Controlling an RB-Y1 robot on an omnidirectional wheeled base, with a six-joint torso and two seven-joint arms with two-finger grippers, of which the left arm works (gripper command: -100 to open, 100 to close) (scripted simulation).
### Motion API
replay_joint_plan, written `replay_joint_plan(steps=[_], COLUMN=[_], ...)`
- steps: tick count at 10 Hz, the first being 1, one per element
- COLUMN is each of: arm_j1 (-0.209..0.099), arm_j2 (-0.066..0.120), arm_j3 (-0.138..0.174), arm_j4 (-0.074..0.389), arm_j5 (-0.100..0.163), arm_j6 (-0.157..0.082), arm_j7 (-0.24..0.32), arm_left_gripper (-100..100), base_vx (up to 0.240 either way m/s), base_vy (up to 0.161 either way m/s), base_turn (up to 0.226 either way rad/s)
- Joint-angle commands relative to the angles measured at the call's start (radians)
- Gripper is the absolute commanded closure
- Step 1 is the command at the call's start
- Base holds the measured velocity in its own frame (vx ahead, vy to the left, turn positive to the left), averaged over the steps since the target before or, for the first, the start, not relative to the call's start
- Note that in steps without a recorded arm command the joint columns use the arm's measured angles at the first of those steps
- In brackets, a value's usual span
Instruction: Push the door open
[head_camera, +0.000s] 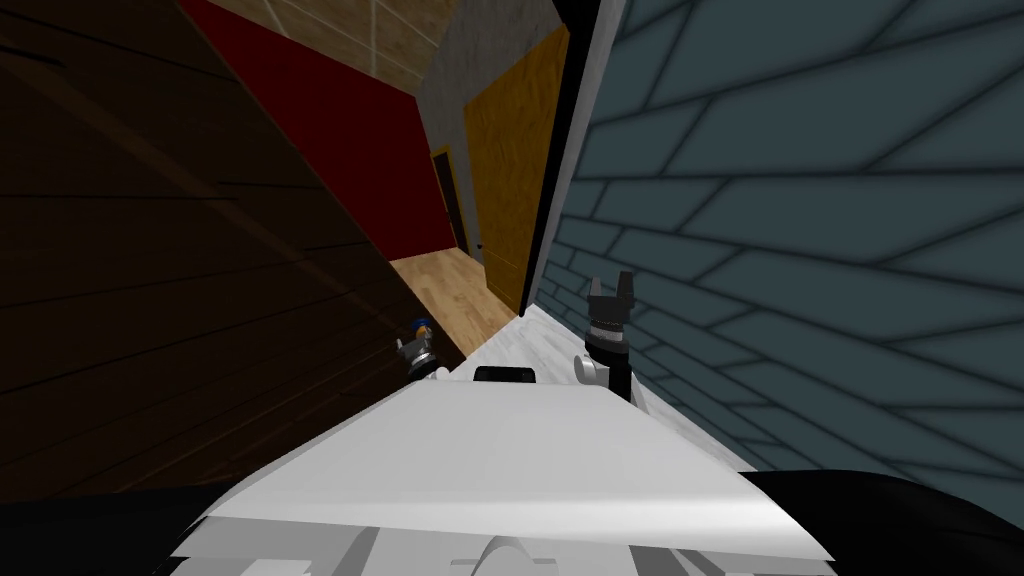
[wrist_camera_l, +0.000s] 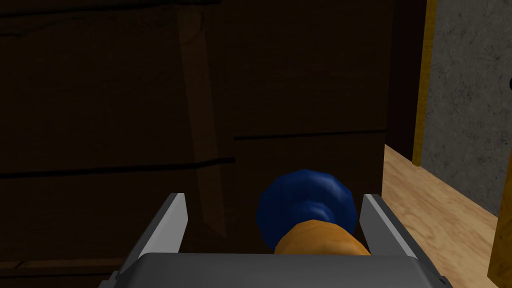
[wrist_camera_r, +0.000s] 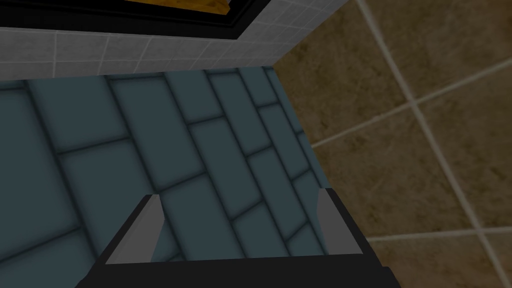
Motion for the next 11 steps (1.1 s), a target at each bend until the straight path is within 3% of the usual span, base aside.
replay_joint_plan(steps=[1, 2, 3, 4, 5, 6, 7, 8, 10, 11], arm_j1=[-0.037, -0.037, -0.065, -0.065, -0.092, -0.092, -0.117, -0.117, -0.164, -0.164], arm_j2=[-0.025, -0.025, -0.046, -0.046, -0.067, -0.067, -0.087, -0.087, -0.124, -0.124], arm_j3=[0.050, 0.078, 0.109, 0.134, 0.166, 0.182, 0.217, 0.227, 0.293, 0.302], arm_j4=[0.030, 0.030, 0.052, 0.052, 0.074, 0.074, 0.095, 0.095, 0.133, 0.133], arm_j5=[-0.031, -0.031, -0.059, -0.059, -0.085, -0.085, -0.111, -0.111, -0.157, -0.157], arm_j6=[0.022, 0.022, 0.041, 0.041, 0.060, 0.060, 0.077, 0.077, 0.110, 0.110], arm_j7=[0.004, 0.004, 0.009, 0.009, 0.013, 0.013, 0.017, 0.017, 0.024, 0.024], arm_left_gripper=[-100, -100, -100, -100, -100, -100, -100, -100, -100, -100], base_vx=[-0.037, -0.029, -0.029, -0.027, -0.030, -0.027, -0.036, -0.029, -0.040, -0.035], base_vy=[0.028, 0.031, 0.034, 0.027, 0.021, 0.017, 0.022, 0.020, 0.033, 0.031], base_turn=[-0.090, -0.055, -0.104, -0.057, -0.097, -0.054, -0.081, -0.047, -0.095, -0.061])
